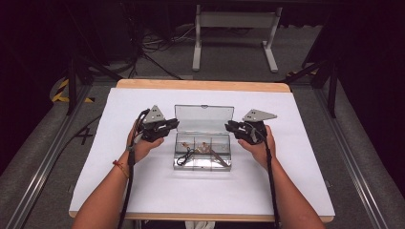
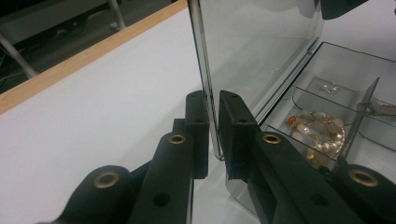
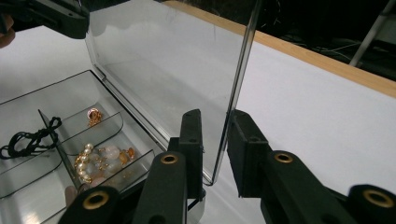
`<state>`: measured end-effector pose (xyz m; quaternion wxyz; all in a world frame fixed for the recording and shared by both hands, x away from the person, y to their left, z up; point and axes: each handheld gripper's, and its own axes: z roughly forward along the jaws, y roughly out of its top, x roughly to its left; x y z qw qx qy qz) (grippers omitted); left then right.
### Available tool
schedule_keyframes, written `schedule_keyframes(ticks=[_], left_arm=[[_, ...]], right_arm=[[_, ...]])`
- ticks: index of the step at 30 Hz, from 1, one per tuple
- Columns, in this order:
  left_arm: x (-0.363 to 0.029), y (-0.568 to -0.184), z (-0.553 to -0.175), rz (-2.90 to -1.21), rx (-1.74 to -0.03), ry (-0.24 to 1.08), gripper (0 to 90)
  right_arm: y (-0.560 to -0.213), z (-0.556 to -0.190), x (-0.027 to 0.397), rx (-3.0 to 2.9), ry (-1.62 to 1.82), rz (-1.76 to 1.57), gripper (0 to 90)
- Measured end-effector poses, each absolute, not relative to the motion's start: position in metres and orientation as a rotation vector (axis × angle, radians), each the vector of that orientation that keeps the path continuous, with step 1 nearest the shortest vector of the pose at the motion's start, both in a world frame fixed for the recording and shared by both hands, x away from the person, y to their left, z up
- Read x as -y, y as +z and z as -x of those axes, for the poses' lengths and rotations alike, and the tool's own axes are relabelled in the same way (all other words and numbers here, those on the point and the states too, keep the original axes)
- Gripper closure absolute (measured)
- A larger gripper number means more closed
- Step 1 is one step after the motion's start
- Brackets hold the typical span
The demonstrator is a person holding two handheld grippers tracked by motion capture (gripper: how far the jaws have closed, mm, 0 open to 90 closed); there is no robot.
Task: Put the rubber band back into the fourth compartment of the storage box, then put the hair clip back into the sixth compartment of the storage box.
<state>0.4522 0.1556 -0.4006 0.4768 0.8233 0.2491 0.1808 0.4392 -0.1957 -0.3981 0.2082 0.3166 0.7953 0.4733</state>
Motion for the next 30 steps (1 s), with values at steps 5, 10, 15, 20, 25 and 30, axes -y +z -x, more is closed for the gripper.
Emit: schedule_keyframes(ticks=[5,10,15,20,25,30], left_arm=[[-0.156,-0.397,-0.447,-2.031,-0.585,0.469,82.8],[-0.157,-0.394,-0.442,-2.025,-0.570,0.470,83.1],[-0.159,-0.393,-0.438,-2.025,-0.559,0.465,83.1],[-0.159,-0.394,-0.435,-2.041,-0.544,0.481,84.1],[-0.160,-0.396,-0.430,-2.047,-0.534,0.486,83.7],[-0.160,-0.395,-0.425,-2.071,-0.524,0.492,84.1]], right_arm=[[-0.394,-0.434,0.198,-2.212,1.329,-0.871,77.8],[-0.394,-0.431,0.198,-2.218,1.320,-0.853,78.1],[-0.394,-0.427,0.200,-2.217,1.327,-0.840,78.1],[-0.393,-0.424,0.201,-2.219,1.325,-0.831,78.2],[-0.393,-0.416,0.203,-2.211,1.331,-0.808,79.0],[-0.392,-0.412,0.206,-2.220,1.332,-0.798,78.8]])
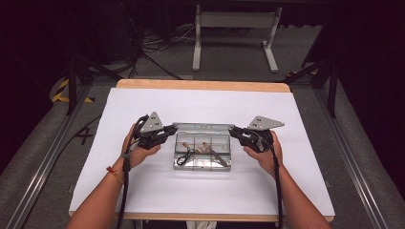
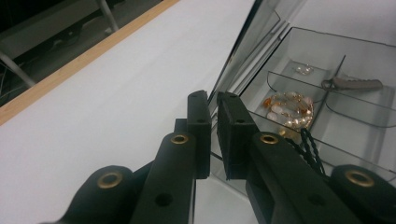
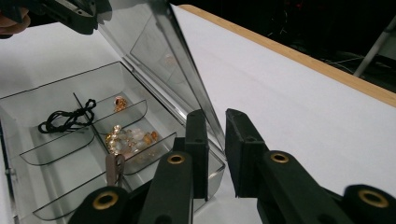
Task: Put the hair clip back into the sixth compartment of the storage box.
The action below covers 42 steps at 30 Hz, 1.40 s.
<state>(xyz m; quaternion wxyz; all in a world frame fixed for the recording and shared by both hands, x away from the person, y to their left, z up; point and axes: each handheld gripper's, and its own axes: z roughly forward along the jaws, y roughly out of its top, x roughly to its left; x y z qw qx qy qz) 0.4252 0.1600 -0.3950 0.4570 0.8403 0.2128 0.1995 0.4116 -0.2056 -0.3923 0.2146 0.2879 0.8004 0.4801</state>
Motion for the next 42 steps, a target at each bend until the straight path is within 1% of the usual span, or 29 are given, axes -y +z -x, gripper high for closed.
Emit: schedule_keyframes(ticks=[7,9,18,24,26,28,39,42], left_arm=[[-0.161,-0.396,-0.418,-2.078,-0.521,0.494,83.4],[-0.161,-0.398,-0.416,-2.073,-0.525,0.490,83.0],[-0.168,-0.401,-0.408,-2.073,-0.556,0.488,82.0],[-0.173,-0.409,-0.399,-2.072,-0.588,0.452,81.2],[-0.171,-0.413,-0.397,-2.081,-0.586,0.423,83.1],[-0.166,-0.417,-0.394,-2.116,-0.569,0.430,84.2],[-0.157,-0.412,-0.392,-2.062,-0.557,0.404,89.8],[-0.158,-0.410,-0.393,-2.056,-0.560,0.408,90.0]], right_arm=[[-0.396,-0.406,0.202,-2.216,1.315,-0.782,77.8],[-0.397,-0.404,0.203,-2.205,1.324,-0.777,75.6],[-0.398,-0.399,0.203,-2.208,1.325,-0.767,75.9],[-0.396,-0.394,0.203,-2.210,1.318,-0.755,76.2],[-0.397,-0.394,0.203,-2.209,1.316,-0.754,76.2],[-0.397,-0.394,0.203,-2.210,1.313,-0.755,76.3],[-0.400,-0.391,0.202,-2.226,1.289,-0.740,75.7],[-0.401,-0.391,0.202,-2.228,1.285,-0.741,75.6]])
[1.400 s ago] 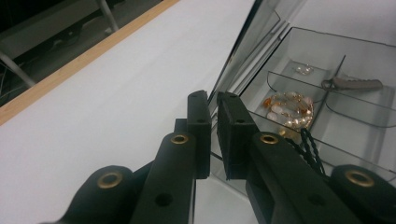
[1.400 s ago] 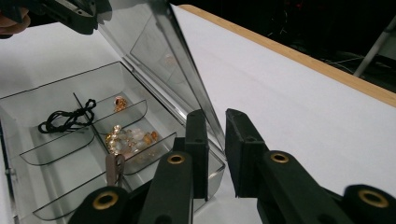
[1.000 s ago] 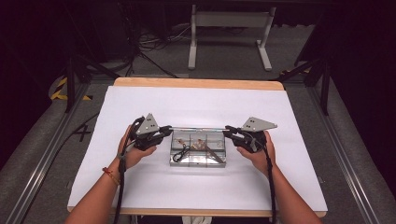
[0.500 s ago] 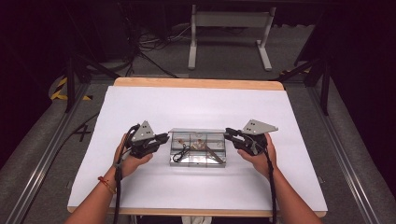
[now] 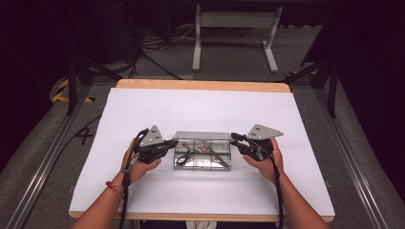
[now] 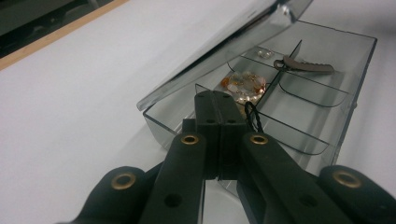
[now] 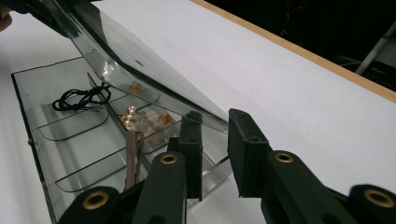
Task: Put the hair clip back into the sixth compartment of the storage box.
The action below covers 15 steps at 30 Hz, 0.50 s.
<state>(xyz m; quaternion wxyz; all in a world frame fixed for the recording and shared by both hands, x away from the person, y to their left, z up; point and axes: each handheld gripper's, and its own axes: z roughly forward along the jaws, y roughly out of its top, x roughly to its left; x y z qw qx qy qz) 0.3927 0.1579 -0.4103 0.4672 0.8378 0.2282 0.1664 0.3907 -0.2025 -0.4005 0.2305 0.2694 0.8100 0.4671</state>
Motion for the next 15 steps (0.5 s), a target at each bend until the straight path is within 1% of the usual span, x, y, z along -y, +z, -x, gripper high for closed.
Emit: schedule_keyframes(ticks=[15], left_arm=[[-0.1574,-0.4111,-0.3935,-2.048,-0.562,0.398,90.0]], right_arm=[[-0.4004,-0.3859,0.2069,-2.250,1.276,-0.750,72.9]])
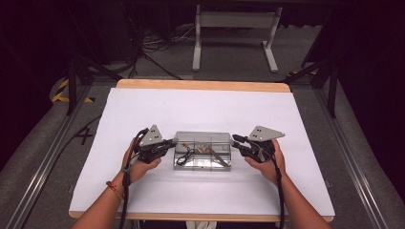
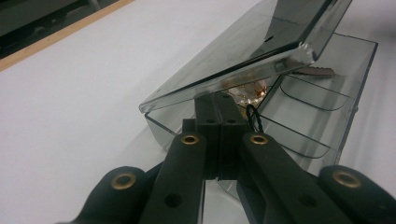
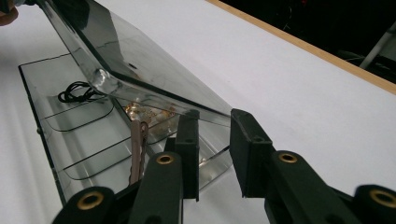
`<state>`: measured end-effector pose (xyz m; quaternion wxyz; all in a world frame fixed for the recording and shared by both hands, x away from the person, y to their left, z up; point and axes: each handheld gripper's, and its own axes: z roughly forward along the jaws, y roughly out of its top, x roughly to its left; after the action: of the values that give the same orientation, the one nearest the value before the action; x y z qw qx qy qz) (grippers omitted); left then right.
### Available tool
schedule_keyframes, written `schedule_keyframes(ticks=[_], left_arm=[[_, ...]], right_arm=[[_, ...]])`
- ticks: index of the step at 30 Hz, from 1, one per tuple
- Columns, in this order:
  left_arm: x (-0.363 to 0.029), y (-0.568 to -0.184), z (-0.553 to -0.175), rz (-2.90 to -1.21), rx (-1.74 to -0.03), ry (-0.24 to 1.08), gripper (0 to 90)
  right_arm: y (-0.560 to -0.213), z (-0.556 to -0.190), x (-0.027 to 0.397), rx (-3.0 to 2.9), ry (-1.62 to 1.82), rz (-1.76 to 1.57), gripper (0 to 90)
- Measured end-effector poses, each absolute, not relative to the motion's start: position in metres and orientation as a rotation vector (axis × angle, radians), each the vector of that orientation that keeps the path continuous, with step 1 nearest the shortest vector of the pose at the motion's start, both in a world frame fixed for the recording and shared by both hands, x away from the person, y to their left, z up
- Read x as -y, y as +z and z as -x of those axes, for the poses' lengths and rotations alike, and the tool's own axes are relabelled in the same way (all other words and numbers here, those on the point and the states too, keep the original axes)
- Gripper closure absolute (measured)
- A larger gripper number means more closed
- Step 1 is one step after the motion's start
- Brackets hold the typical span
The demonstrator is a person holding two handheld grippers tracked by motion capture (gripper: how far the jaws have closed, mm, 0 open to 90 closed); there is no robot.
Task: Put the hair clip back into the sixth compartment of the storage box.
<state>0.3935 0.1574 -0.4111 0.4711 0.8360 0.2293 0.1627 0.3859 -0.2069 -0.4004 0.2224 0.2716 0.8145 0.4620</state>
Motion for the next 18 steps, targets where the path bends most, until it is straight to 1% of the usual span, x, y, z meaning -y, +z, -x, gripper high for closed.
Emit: schedule_keyframes(ticks=[8,12,18], left_arm=[[-0.157,-0.412,-0.393,-2.058,-0.554,0.399,90.0],[-0.157,-0.413,-0.393,-2.064,-0.549,0.400,90.0],[-0.157,-0.414,-0.392,-2.077,-0.543,0.396,90.0]], right_arm=[[-0.401,-0.382,0.217,-2.252,1.274,-0.778,72.5],[-0.402,-0.382,0.221,-2.248,1.268,-0.811,74.8],[-0.407,-0.384,0.220,-2.294,1.240,-0.833,80.9]])
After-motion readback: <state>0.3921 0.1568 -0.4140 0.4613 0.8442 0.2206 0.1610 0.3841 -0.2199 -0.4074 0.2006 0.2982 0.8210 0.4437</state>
